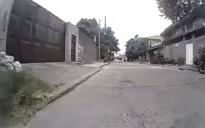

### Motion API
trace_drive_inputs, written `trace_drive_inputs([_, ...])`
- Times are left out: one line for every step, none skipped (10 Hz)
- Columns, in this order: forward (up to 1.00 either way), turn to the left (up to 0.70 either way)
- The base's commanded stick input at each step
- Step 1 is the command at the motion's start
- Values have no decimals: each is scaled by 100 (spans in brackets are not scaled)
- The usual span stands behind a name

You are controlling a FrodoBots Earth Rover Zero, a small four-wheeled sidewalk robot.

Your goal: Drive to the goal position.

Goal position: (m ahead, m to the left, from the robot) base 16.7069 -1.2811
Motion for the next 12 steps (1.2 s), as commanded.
trace_drive_inputs([100,-33])
trace_drive_inputs([100,-33])
trace_drive_inputs([100,-33])
trace_drive_inputs([100,-33])
trace_drive_inputs([100,-33])
trace_drive_inputs([100,-13])
trace_drive_inputs([100,7])
trace_drive_inputs([100,7])
trace_drive_inputs([100,7])
trace_drive_inputs([100,7])
trace_drive_inputs([100,7])
trace_drive_inputs([100,7])
